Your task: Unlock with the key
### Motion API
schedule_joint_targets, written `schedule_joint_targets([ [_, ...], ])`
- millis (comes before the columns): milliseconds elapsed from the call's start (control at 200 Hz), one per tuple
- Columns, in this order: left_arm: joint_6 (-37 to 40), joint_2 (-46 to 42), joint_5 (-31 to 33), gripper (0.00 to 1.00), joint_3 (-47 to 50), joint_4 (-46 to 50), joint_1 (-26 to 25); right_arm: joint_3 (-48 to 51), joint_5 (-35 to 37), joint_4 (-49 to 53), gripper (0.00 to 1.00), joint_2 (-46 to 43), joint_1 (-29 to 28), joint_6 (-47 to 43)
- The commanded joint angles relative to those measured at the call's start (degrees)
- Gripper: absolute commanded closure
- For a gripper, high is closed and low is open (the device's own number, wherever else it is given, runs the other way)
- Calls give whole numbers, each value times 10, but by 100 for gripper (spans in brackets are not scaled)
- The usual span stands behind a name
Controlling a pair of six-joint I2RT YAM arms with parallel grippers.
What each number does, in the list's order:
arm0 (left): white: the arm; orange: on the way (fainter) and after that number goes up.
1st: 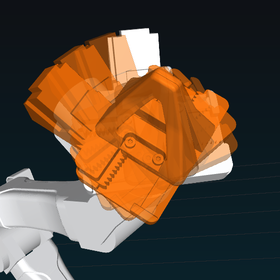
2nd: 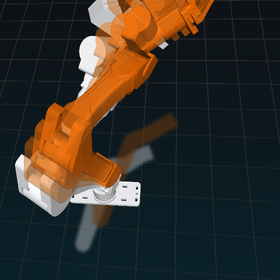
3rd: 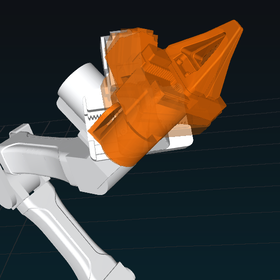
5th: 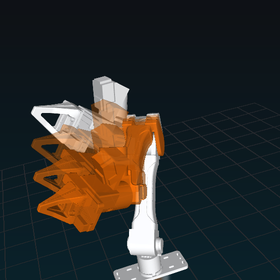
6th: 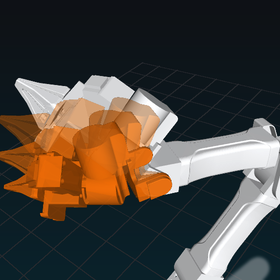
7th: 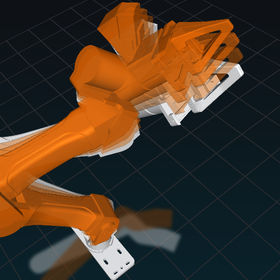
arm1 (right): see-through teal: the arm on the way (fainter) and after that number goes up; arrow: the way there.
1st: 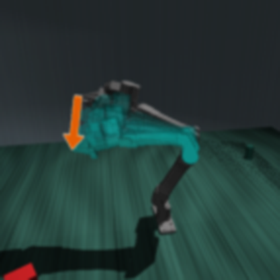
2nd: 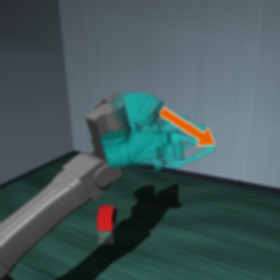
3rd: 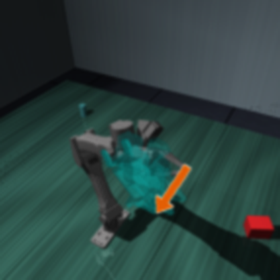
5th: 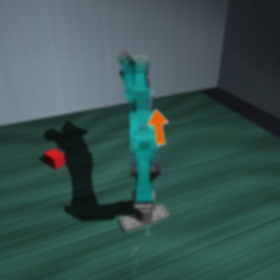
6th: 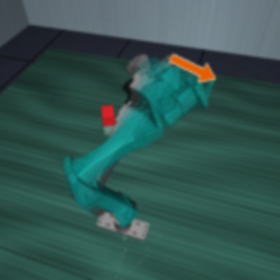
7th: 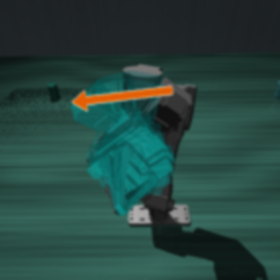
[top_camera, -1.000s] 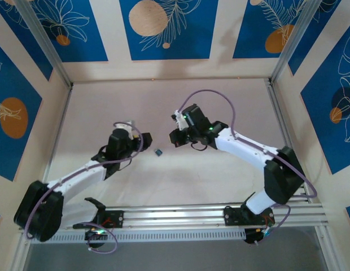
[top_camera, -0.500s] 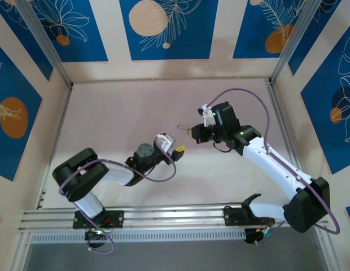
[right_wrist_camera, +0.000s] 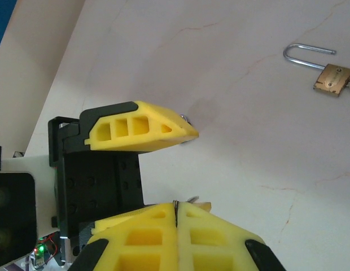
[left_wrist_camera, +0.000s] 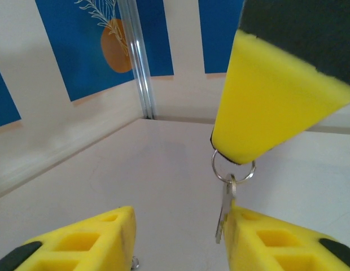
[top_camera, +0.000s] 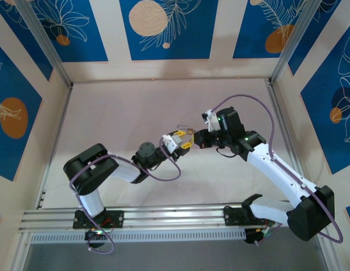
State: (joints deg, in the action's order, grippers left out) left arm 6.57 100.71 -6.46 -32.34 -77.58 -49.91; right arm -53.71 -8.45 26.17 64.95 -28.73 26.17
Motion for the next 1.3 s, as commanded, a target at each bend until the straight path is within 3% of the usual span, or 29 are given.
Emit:
schedule_joint_targets([
  [0,4,8,-24,58,-11,-29,-5,7,-22,-13,97,-9,6,10],
  [540,15,4,-59,62,-12,3,-12,8,-33,-31,98,-6,11,19],
  [1131,13,20,-39,85,-4,-30,-14,19,-34,-37,98,-8,12,23],
  [1296,17,21,-41,97,-6,-28,-14,25,-26,-38,98,-10,12,25],
])
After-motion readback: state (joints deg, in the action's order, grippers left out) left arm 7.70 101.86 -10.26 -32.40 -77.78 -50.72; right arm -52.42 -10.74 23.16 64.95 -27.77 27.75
